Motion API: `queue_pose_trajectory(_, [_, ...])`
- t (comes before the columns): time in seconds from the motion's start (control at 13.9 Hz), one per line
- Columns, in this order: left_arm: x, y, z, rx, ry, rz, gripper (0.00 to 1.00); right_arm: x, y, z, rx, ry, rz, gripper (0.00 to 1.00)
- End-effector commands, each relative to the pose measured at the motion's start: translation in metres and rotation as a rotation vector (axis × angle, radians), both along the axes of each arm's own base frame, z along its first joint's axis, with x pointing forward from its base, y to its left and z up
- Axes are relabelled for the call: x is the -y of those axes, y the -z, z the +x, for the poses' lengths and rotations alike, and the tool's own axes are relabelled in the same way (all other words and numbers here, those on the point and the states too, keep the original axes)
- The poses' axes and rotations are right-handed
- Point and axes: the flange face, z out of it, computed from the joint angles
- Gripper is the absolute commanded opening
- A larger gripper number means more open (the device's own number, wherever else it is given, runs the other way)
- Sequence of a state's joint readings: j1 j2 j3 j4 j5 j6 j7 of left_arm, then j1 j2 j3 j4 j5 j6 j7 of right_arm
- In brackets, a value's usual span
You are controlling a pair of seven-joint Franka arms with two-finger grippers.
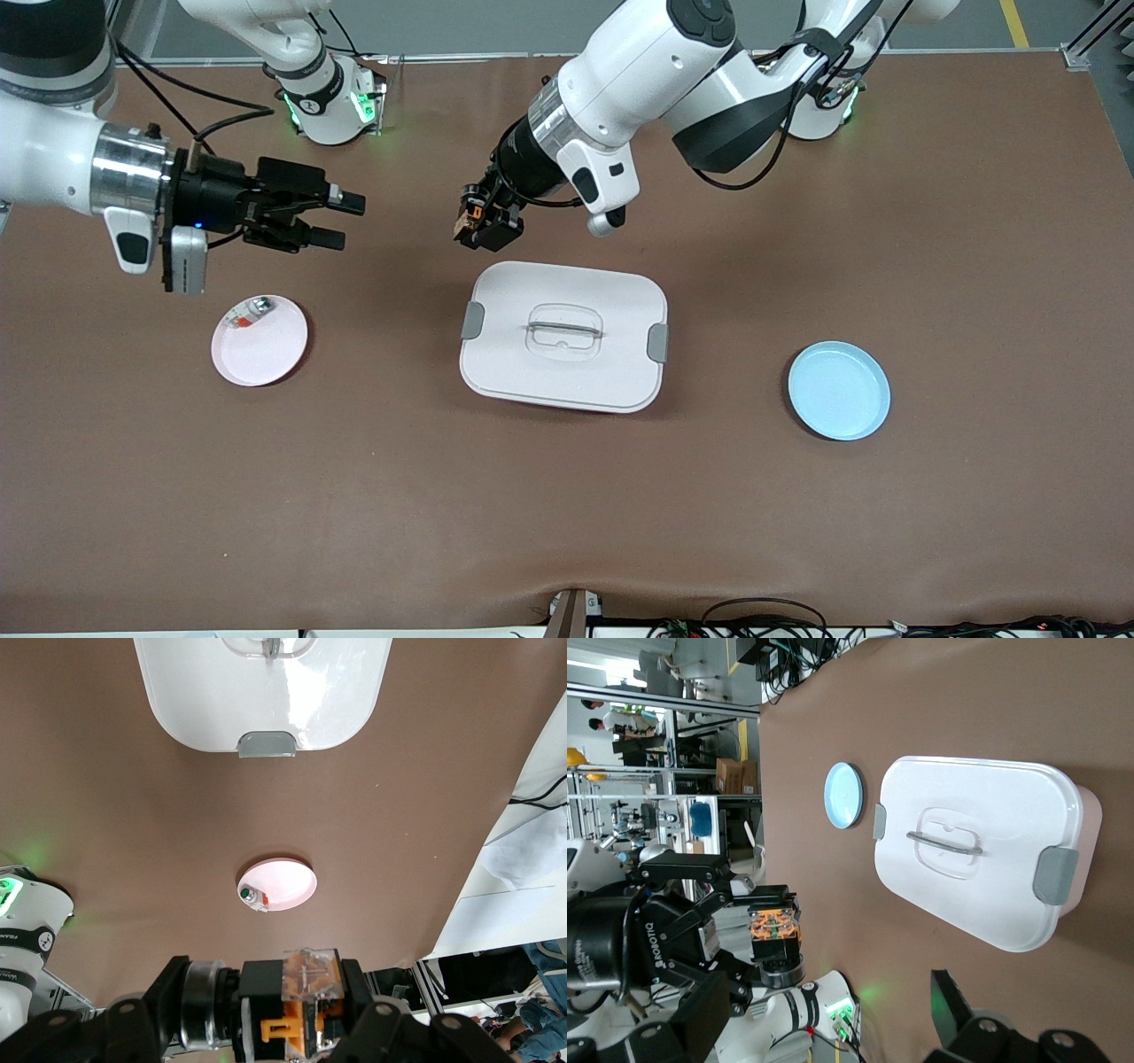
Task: Transfer orange switch to right arm and place
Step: 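Hold the switch out with the left gripper while the right gripper approaches, then close the right gripper on the orange switch beside the left gripper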
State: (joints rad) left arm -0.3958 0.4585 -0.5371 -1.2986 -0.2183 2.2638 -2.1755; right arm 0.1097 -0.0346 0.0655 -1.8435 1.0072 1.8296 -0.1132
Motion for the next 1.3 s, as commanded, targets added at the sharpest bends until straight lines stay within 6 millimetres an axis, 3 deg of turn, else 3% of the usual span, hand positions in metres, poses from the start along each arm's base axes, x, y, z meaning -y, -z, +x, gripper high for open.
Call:
queue_pose_trajectory(0.0, [0.001, -0.006, -0.001, -0.002, -0.011, -0.020, 0.35, -0.044, -0.002, -0.024, -0.034, 0.073, 0.008, 1.00])
queue_pose_trajectory(0.14, [0.001, -0.006, -0.001, -0.003, -0.012, -0.020, 0.35, -0.072, -0.003, -0.029, -0.015, 0.099, 0.003, 1.00])
queue_pose_trajectory(0.36, [0.001, -0.006, -0.001, -0.001, -0.011, -0.019, 0.35, -0.096, 0.010, -0.037, 0.008, 0.115, -0.012, 1.00])
queue_pose_trajectory(1.23, [0.002, -0.001, -0.002, -0.005, -0.009, -0.010, 0.35, -0.107, 0.025, -0.037, -0.004, 0.115, -0.023, 1.00])
